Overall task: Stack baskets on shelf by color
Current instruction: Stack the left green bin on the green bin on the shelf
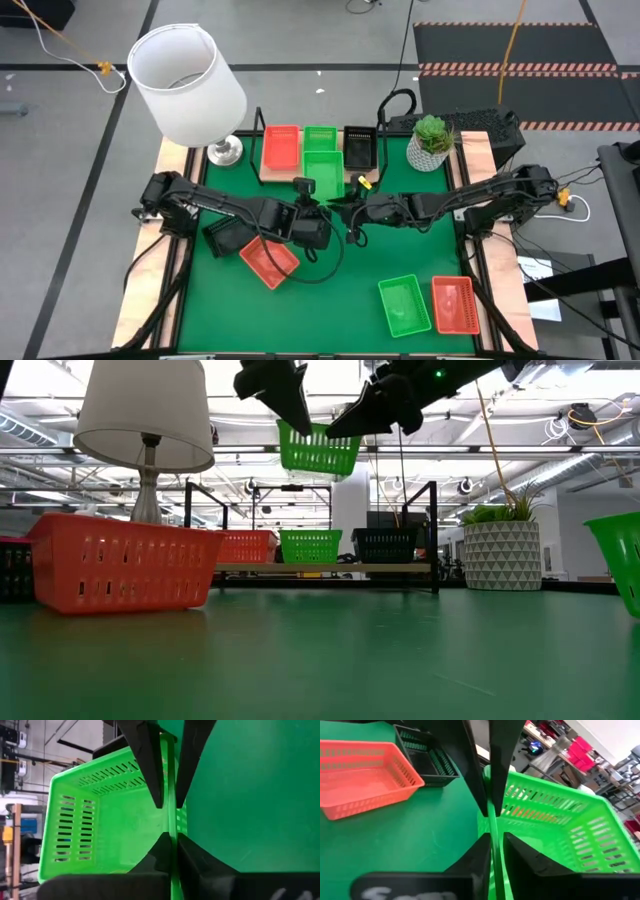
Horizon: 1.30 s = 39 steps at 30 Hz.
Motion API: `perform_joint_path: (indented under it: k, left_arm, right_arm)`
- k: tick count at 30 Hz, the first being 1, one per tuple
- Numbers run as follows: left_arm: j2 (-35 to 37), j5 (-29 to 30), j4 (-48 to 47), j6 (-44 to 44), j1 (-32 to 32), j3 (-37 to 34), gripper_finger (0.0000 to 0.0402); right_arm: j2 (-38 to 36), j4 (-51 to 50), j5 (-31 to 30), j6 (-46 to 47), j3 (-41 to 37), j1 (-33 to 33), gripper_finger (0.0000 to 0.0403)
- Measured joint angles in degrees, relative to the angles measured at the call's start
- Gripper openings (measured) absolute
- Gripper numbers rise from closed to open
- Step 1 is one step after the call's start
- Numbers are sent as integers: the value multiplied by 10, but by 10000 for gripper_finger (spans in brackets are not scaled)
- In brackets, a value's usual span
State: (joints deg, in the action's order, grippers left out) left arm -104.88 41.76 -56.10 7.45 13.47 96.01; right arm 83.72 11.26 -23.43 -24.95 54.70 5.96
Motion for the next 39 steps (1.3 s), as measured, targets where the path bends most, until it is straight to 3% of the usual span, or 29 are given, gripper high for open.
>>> perform_joint_path:
  k: [5,9,13,18,22,27,34,39]
  left_arm:
    - [0,2,3,4,7,0,28]
    - [0,0,5,-41,7,0,58]
    - [0,-1,6,-62,7,0,122]
    - [19,41,-7,-113,10,1,219]
    - [53,46,-26,-152,18,-12,255]
    - [126,78,-5,-172,31,-100,246]
    - [275,79,194,-136,28,-300,207]
    - [351,75,300,-108,37,-391,184]
  right_arm:
    - [0,-2,2,-3,0,0,10]
    - [0,0,0,-8,0,0,9]
    - [0,0,-3,-23,0,-2,10]
    - [0,-1,-3,-64,0,-15,7]
    - [-1,4,52,-89,0,-48,6]
    - [-1,6,107,-85,2,-95,6]
    - [-1,-52,171,-59,58,-145,10]
    - [-2,-102,194,-73,108,-181,11]
